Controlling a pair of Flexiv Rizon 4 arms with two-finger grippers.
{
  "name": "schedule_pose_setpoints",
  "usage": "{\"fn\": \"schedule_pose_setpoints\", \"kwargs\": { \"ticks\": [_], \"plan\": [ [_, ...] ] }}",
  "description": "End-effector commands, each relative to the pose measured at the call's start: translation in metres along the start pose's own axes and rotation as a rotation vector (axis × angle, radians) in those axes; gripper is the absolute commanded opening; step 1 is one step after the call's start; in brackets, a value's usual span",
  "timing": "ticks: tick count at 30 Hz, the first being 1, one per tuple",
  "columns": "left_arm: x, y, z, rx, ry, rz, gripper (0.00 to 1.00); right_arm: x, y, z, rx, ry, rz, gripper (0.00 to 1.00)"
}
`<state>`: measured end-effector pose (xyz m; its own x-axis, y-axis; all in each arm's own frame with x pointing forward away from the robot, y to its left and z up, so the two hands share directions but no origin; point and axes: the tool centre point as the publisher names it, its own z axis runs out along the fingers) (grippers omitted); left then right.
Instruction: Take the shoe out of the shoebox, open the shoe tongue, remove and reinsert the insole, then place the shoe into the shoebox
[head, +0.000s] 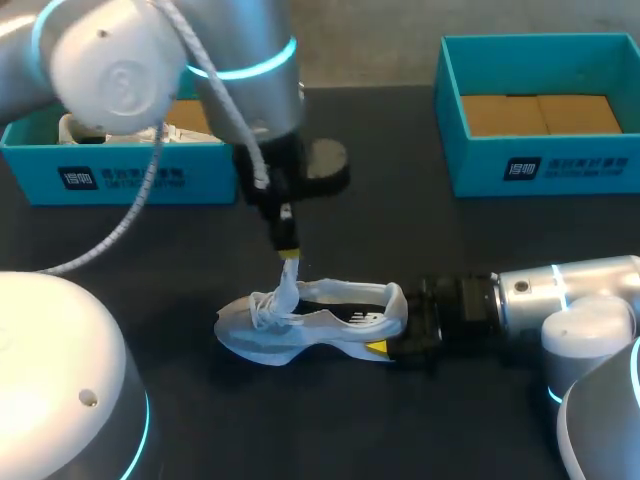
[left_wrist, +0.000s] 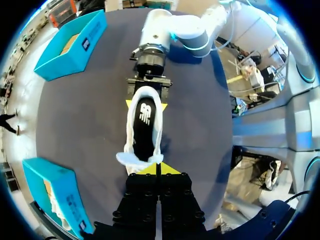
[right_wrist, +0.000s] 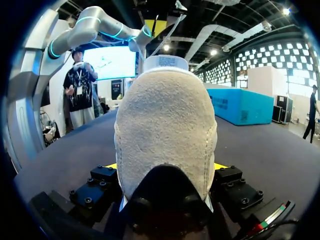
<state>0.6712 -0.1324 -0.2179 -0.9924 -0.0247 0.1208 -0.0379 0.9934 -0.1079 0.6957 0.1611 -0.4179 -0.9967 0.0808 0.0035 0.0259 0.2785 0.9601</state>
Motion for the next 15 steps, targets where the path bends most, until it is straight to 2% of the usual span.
{"fn": "schedule_pose_setpoints", "kwargs": {
  "ticks": [1, 8, 15],
  "plan": [
    [-0.011, -0.024, 0.023, -0.101, 0.021, 0.022, 0.0, 0.001, 0.0, 0.001, 0.004, 0.0, 0.001, 0.0],
    [-0.02, -0.034, 0.044, -0.108, 0.019, 0.056, 0.0, 0.001, 0.0, 0.001, 0.004, 0.0, 0.001, 0.0],
    [-0.015, -0.038, 0.067, -0.132, 0.02, 0.08, 0.0, 0.001, 0.0, 0.001, 0.004, 0.0, 0.001, 0.0]
  ]
}}
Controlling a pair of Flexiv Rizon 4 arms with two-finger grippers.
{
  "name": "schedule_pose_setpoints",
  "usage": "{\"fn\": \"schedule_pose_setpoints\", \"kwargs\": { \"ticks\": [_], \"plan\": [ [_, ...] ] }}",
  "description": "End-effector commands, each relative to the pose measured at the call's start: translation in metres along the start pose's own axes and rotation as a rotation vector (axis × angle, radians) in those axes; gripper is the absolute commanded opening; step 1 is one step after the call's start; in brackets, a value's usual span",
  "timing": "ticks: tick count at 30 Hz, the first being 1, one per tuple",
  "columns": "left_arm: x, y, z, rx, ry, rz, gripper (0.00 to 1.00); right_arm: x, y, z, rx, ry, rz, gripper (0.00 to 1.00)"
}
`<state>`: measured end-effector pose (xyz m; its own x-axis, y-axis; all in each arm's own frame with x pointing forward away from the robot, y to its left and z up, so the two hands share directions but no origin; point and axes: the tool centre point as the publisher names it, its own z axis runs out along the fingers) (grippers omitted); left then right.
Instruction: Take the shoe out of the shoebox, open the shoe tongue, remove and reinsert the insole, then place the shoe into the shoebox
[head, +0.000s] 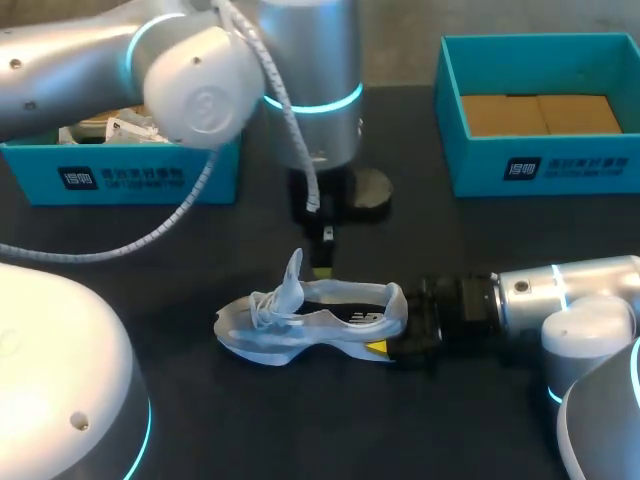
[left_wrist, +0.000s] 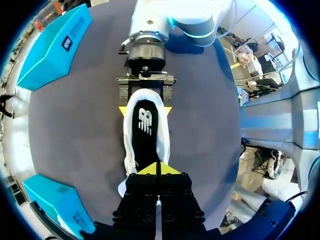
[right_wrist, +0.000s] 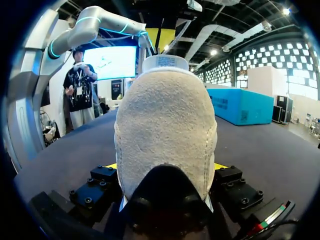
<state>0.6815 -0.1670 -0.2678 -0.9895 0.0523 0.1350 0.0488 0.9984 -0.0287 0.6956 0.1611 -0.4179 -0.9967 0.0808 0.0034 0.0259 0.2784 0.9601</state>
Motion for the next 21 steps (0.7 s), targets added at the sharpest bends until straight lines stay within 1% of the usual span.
{"fn": "schedule_pose_setpoints", "kwargs": {
  "ticks": [1, 9, 21],
  "plan": [
    [0.001, -0.011, 0.019, -0.047, 0.002, 0.009, 0.0, 0.001, 0.0, 0.001, 0.004, 0.0, 0.001, 0.0],
    [0.0, -0.011, 0.036, -0.052, -0.005, 0.014, 0.0, 0.001, 0.0, 0.001, 0.004, 0.0, 0.001, 0.0],
    [-0.008, -0.009, 0.059, -0.027, -0.01, 0.011, 0.0, 0.001, 0.0, 0.001, 0.004, 0.0, 0.001, 0.0]
  ]
}}
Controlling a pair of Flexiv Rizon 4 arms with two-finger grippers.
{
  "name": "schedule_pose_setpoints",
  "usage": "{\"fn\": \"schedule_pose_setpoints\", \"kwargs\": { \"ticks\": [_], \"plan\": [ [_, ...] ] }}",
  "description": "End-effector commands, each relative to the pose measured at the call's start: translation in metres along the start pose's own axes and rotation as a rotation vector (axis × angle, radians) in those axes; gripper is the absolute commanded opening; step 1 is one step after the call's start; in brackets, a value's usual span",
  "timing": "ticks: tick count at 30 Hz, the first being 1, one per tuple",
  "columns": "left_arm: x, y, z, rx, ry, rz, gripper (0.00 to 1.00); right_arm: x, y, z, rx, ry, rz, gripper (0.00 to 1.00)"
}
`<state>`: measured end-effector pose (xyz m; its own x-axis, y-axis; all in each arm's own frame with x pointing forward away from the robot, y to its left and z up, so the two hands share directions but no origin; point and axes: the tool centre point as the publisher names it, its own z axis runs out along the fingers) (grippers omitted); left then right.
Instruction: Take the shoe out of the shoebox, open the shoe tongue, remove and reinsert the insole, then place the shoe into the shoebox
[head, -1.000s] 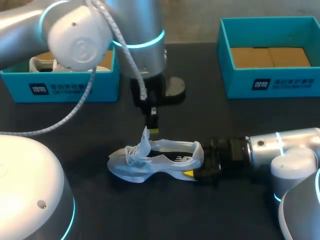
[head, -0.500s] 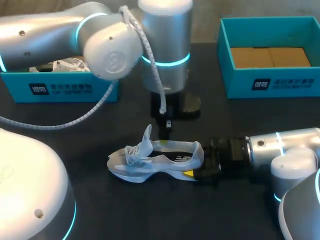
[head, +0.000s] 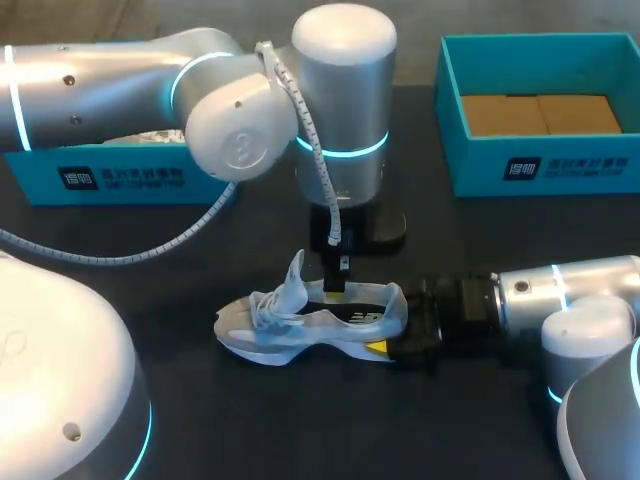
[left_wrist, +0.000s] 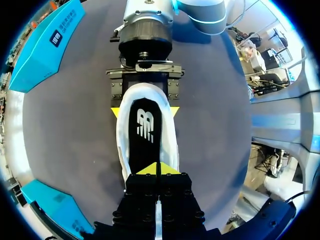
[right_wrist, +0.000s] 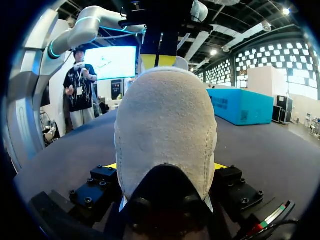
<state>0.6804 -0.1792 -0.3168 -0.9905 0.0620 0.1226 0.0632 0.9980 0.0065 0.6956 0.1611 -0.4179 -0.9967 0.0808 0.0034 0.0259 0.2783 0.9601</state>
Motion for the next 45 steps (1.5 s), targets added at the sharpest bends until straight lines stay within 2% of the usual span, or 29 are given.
{"fn": "schedule_pose_setpoints", "kwargs": {
  "ticks": [1, 15, 25, 32, 39, 45],
  "plan": [
    [-0.003, 0.0, 0.013, 0.012, 0.004, 0.005, 0.0, 0.001, 0.0, 0.001, 0.004, 0.0, 0.001, 0.0],
    [-0.01, -0.013, 0.047, -0.026, 0.009, 0.023, 0.0, 0.001, 0.0, 0.001, 0.004, 0.0, 0.001, 0.0],
    [-0.006, 0.006, 0.061, -0.039, 0.051, -0.001, 0.0, 0.001, 0.0, 0.001, 0.004, 0.0, 0.001, 0.0],
    [0.007, 0.022, 0.069, -0.057, 0.075, -0.013, 0.0, 0.001, 0.0, 0.001, 0.004, 0.0, 0.001, 0.0],
    [0.016, 0.027, 0.075, -0.042, 0.083, -0.006, 0.0, 0.001, 0.0, 0.001, 0.004, 0.0, 0.001, 0.0],
    [0.016, 0.027, 0.08, -0.028, 0.077, 0.0, 0.0, 0.001, 0.0, 0.001, 0.004, 0.0, 0.001, 0.0]
  ]
}}
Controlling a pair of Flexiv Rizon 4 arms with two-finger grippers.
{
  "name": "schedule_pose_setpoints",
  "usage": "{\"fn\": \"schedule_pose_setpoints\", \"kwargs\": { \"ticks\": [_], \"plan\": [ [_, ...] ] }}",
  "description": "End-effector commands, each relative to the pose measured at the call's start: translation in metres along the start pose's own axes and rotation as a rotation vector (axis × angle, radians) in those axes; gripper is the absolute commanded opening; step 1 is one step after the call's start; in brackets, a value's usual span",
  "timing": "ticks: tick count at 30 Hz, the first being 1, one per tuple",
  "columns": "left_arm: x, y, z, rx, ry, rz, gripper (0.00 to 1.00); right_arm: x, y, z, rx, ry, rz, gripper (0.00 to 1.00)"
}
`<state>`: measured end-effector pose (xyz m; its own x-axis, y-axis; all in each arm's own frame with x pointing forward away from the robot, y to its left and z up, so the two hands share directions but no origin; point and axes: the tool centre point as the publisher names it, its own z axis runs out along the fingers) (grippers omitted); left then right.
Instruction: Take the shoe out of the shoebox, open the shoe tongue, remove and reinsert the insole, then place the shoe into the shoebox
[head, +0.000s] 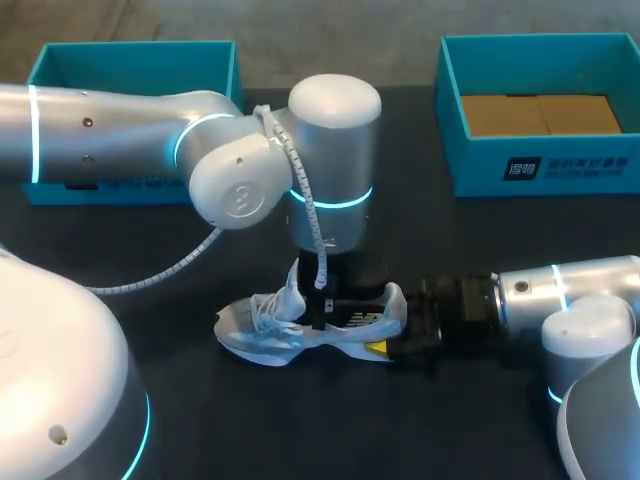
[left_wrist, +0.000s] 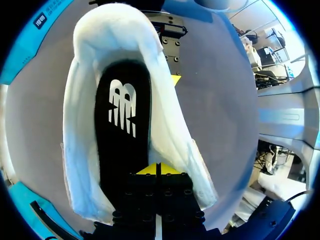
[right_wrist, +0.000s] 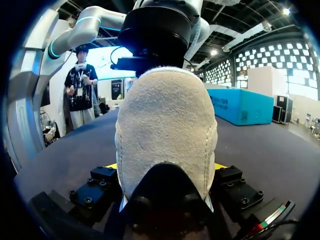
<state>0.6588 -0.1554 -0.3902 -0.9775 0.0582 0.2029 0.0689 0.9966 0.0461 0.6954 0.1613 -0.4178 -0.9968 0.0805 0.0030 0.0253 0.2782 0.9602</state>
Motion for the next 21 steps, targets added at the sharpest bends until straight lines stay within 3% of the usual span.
{"fn": "schedule_pose_setpoints", "kwargs": {
  "ticks": [1, 3, 5, 8, 12, 21],
  "plan": [
    [0.001, 0.004, 0.005, 0.012, -0.005, 0.001, 0.0, 0.0, -0.001, 0.001, 0.004, 0.0, 0.001, 0.0],
    [0.0, 0.003, 0.006, 0.009, -0.014, -0.002, 0.0, 0.0, -0.001, 0.001, 0.004, 0.0, 0.001, 0.0],
    [-0.001, 0.002, 0.007, 0.011, -0.017, -0.003, 0.2, 0.0, -0.001, 0.001, 0.004, 0.0, 0.001, 0.0],
    [-0.001, 0.002, 0.007, 0.023, -0.015, -0.004, 0.21, 0.0, -0.001, 0.001, 0.004, 0.0, 0.001, 0.0],
    [-0.001, -0.001, 0.008, 0.029, -0.039, 0.0, 0.34, 0.0, -0.001, 0.001, 0.004, 0.0, 0.001, 0.0],
    [-0.004, -0.008, 0.017, 0.05, -0.111, -0.008, 0.37, 0.0, -0.001, 0.001, 0.004, 0.0, 0.001, 0.0]
  ]
}}
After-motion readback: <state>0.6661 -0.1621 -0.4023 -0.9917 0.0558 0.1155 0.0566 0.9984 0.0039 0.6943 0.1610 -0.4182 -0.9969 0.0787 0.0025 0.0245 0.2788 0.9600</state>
